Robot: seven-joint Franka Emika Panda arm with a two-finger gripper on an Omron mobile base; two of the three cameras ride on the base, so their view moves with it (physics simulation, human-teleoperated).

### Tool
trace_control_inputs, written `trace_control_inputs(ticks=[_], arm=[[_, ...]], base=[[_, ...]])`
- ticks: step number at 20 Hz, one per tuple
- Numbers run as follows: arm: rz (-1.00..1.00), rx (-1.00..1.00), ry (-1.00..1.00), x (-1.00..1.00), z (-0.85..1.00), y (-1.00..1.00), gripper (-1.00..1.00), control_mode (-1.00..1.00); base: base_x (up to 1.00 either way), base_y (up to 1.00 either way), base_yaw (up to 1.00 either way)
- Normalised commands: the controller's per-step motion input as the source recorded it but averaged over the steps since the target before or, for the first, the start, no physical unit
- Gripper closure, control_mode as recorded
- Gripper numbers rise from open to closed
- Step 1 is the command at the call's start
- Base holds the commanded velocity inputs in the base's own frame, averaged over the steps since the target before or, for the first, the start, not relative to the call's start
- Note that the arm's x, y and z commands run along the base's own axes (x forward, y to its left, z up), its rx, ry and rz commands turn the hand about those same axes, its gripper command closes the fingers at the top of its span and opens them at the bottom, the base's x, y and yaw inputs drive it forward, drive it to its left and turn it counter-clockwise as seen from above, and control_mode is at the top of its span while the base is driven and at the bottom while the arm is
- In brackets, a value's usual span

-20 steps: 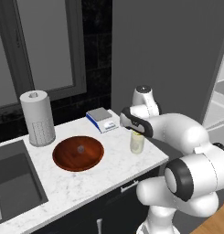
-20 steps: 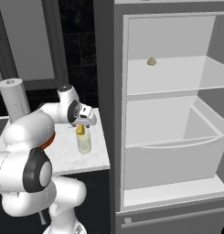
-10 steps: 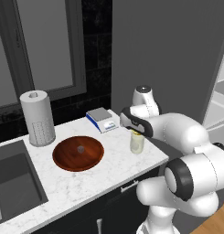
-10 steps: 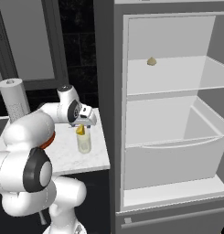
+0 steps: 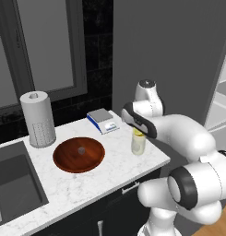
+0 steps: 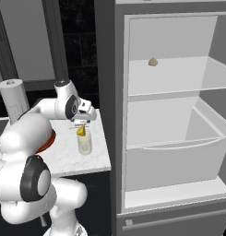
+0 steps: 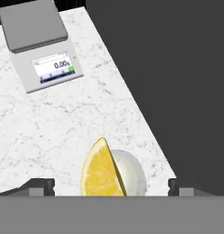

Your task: Grab a lemon wedge from the fridge and one ice cube from the ice bowl, and put them in the glass of lemonade.

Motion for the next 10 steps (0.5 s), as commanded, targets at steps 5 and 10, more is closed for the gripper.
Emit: trace_control_inputs(ticks=[5, 10], arm=[[0.0, 0.0, -0.1, -0.1, 0.01, 0.14, -1.0, -1.0], [0.0, 0.0, -0.16, -0.1, 0.06, 0.38, -1.0, -1.0]], base=[[0.0, 0.0, 0.0], [0.0, 0.0, 0.0]])
